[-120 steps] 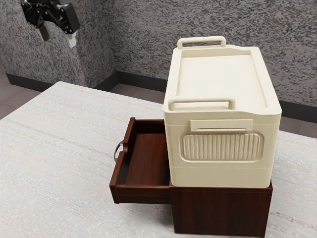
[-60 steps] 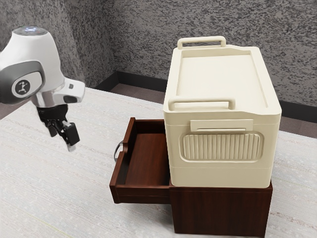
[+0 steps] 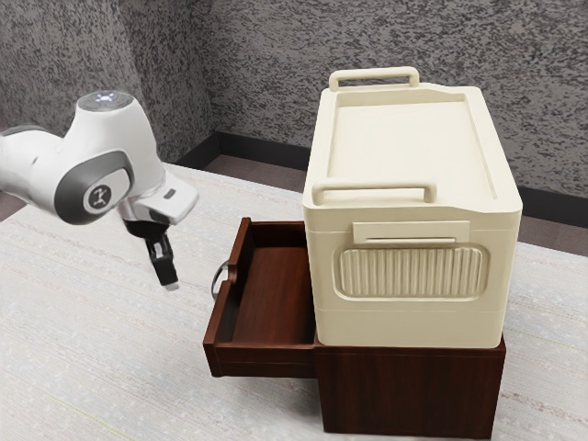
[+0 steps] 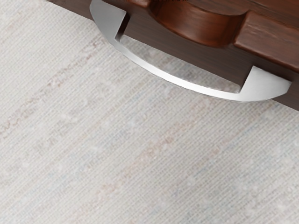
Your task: Push the drawer handle with one arm to close the drawer
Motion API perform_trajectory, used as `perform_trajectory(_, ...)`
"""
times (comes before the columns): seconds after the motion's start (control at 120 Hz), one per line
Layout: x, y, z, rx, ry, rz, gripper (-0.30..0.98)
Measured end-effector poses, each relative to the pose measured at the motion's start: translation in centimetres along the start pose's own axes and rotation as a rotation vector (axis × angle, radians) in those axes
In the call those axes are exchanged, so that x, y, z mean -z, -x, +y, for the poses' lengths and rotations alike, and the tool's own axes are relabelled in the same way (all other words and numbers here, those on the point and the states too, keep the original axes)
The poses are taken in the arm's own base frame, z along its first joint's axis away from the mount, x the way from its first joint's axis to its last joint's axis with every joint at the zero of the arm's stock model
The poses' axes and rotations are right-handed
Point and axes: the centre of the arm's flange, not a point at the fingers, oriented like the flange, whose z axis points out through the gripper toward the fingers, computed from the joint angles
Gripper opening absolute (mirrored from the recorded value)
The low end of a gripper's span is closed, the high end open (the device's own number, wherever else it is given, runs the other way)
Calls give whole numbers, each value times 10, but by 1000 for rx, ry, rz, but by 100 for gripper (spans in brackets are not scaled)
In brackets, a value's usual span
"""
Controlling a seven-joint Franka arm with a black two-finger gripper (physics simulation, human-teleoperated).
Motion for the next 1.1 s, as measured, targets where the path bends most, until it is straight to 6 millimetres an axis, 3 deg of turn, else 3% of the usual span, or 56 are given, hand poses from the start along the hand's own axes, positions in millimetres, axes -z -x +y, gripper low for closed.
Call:
perform_trajectory(0.233, -20, -11, 4, -176, -12, 21, 27)
perform_trajectory(0.45, -21, -17, 6, -283, -32, 39, 2)
perform_trajectory(0.617, -33, -19, 3, -334, -23, 36, -5)
perform_trajectory(0.85, -36, -35, 13, -424, -30, 47, -8)
perform_trajectory(1.0, -28, -48, 17, -458, -39, 72, -8)
perform_trajectory(1.1, -34, -50, 17, -467, -24, 73, -8)
